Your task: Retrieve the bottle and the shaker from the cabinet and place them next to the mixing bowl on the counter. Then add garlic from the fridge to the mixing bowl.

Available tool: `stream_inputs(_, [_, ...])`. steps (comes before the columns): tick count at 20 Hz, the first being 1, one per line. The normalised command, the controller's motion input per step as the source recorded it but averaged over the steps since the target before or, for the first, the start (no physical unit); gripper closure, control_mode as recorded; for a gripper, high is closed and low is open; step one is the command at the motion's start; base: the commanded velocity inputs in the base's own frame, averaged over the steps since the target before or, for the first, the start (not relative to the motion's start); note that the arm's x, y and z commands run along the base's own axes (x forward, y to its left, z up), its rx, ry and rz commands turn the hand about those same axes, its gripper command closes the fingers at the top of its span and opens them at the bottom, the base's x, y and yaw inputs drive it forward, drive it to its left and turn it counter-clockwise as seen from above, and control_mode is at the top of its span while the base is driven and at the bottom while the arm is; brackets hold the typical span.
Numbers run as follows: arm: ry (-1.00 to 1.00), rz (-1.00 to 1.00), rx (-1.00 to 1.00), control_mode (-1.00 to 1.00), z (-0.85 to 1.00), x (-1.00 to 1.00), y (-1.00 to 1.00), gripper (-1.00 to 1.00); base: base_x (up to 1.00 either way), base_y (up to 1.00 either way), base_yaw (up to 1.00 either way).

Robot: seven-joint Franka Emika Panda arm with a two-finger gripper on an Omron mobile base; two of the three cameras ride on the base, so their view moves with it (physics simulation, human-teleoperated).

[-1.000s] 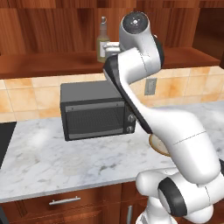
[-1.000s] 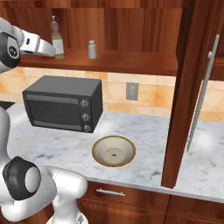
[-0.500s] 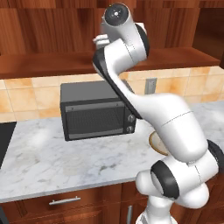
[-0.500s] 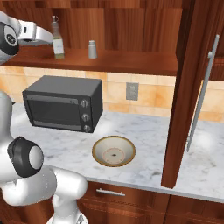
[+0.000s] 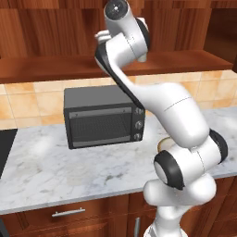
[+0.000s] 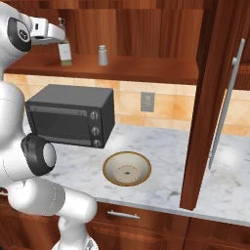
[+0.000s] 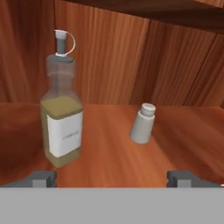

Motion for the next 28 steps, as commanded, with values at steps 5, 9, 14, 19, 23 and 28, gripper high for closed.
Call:
stream_inputs(5, [-0.05, 0.0, -0.04, -1.0, 0.28, 0.33, 0.27, -1.0, 0.0, 0.0, 0.0])
stream_inputs(9, [-0.04, 0.0, 0.0, -1.0, 0.02, 0.38, 0.07, -1.0, 0.0, 0.0, 0.0])
stream_inputs(14, [-0.02, 0.0, 0.0, -1.0, 0.0, 0.4, 0.0, -1.0, 0.0, 0.0, 0.0])
stream_inputs(19, [0.0, 0.0, 0.0, -1.0, 0.0, 0.38, 0.0, -1.0, 0.0, 0.0, 0.0])
stream_inputs(23, [0.0, 0.0, 0.0, -1.0, -0.02, 0.37, 0.0, -1.0, 0.0, 0.0, 0.0])
stream_inputs(28, [0.0, 0.0, 0.0, -1.0, -0.06, 0.43, 0.08, -1.0, 0.0, 0.0, 0.0])
